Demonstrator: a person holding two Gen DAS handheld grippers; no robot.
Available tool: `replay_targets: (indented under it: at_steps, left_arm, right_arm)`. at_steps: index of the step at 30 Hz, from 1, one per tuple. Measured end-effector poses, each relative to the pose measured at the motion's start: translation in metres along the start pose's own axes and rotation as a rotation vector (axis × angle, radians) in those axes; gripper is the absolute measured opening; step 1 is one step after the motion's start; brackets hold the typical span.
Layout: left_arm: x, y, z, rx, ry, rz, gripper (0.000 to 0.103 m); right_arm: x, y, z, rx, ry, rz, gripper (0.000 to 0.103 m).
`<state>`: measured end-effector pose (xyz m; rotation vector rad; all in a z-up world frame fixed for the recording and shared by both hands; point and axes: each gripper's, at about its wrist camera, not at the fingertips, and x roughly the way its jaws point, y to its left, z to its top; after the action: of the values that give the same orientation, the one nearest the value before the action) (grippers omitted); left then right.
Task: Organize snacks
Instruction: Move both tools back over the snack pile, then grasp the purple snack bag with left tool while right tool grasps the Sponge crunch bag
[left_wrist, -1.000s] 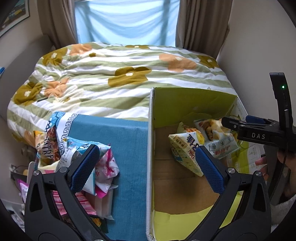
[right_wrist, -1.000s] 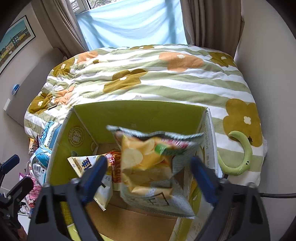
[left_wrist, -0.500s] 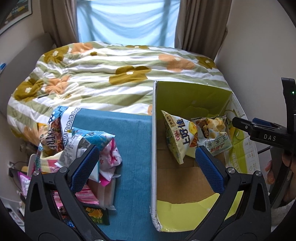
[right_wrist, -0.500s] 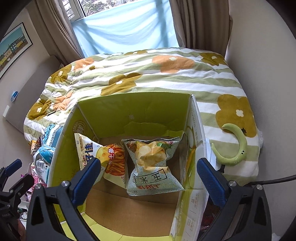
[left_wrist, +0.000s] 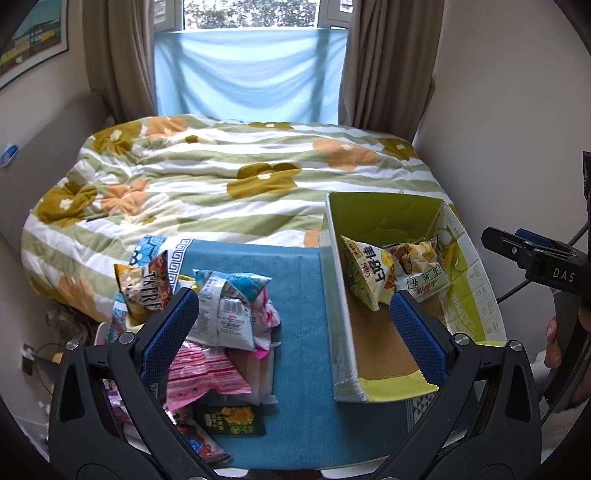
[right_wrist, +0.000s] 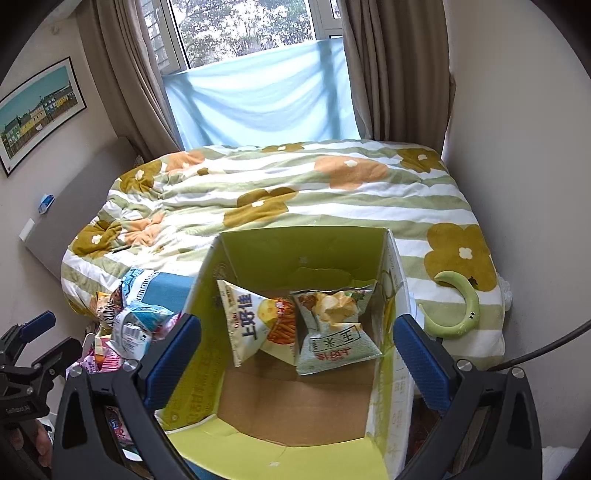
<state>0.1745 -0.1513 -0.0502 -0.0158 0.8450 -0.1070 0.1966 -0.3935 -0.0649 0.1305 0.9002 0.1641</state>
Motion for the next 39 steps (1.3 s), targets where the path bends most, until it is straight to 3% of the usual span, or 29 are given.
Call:
replay_targets:
  at_steps: [16, 22, 30, 39]
  left_arm:
    - [-0.070, 0.182, -0.069, 0.085, 0.011, -0.038, 0.102]
    - [-0.071, 0.235, -0.096, 0.152, 0.057, -0.052, 0.102]
    - [-0.029, 0.268, -0.128, 0.315, 0.200, -0.087, 0.102]
    - [0.036, 0.256, -0.142, 0.600, 0.365, -0.120, 0.102]
  right_arm:
    - [-0.046, 0.169, -0.087, 0.073, -0.108, 0.033, 0.103]
    - [-0.041, 0.222, -0.121, 0.087, -0.073, 0.083, 0.103]
    - [-0.009, 0.266, -0.156, 0.073, 0.025, 0.115, 0.103]
    - [0.051, 0.289, -0.180, 0.053, 0.186, 0.149, 0.103]
